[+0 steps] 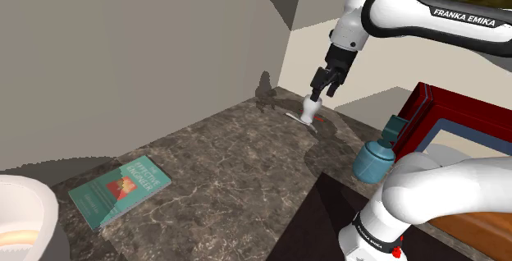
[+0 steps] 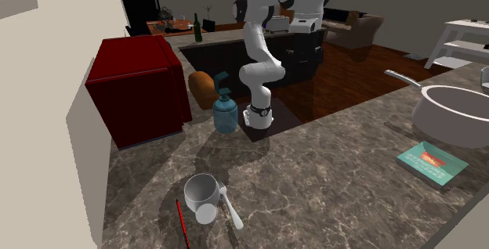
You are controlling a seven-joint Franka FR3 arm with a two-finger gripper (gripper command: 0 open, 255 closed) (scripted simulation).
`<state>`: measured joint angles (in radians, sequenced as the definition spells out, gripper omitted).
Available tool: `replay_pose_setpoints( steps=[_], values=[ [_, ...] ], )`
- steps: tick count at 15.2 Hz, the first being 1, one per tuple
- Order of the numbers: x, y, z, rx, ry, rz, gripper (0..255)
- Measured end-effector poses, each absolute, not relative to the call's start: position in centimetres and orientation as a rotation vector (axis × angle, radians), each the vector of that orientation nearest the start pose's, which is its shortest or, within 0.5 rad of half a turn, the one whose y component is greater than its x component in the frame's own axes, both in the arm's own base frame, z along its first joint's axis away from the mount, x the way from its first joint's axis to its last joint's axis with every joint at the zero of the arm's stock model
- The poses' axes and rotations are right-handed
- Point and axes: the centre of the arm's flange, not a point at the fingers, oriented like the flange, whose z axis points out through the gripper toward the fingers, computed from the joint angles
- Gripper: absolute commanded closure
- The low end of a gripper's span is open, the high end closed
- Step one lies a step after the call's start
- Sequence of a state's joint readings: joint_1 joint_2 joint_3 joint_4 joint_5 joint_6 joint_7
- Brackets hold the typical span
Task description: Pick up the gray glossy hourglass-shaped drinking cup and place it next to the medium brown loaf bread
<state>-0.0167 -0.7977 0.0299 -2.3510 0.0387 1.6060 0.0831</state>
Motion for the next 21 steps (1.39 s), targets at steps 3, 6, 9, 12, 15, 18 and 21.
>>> replay_pose_setpoints(
  steps=[3, 6, 9, 12, 15, 18, 21],
  values=[
    [31.4, -0.3, 59.4, -3.118, 0.12, -0.078, 0],
    [33.2, -3.1, 57.9, -3.117, 0.111, -0.073, 0],
    [34.4, -6.4, 56.5, -3.117, 0.102, -0.067, 0],
    [36.3, -9.6, 54.8, -3.116, 0.091, -0.062, 0],
    [38.0, -13.1, 53.4, -3.116, 0.082, -0.057, 0],
    [40.0, -16.0, 51.6, -3.115, 0.072, -0.051, 0],
    [41.9, -19.2, 49.9, -3.115, 0.062, -0.045, 0]
  ],
)
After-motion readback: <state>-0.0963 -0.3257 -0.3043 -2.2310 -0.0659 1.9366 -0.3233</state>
